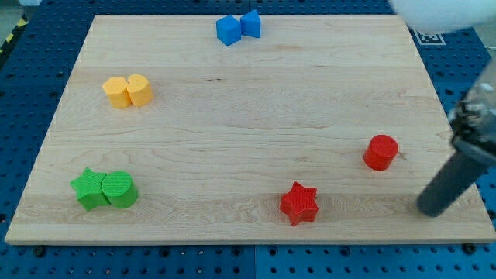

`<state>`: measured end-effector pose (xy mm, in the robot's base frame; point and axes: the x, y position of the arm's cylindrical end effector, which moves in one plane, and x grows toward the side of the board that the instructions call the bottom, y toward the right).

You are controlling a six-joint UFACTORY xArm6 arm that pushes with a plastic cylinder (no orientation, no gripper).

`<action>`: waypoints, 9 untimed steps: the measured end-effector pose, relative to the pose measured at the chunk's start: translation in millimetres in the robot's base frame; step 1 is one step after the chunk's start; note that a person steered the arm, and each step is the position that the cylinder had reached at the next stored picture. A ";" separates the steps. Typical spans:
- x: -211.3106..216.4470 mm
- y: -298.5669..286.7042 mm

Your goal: Move the red circle to the top left of the red star

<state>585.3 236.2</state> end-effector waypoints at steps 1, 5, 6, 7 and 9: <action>-35.6 9.7; -89.0 -6.6; -89.0 -6.6; -88.3 -6.6; -68.6 -33.0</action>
<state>516.7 203.2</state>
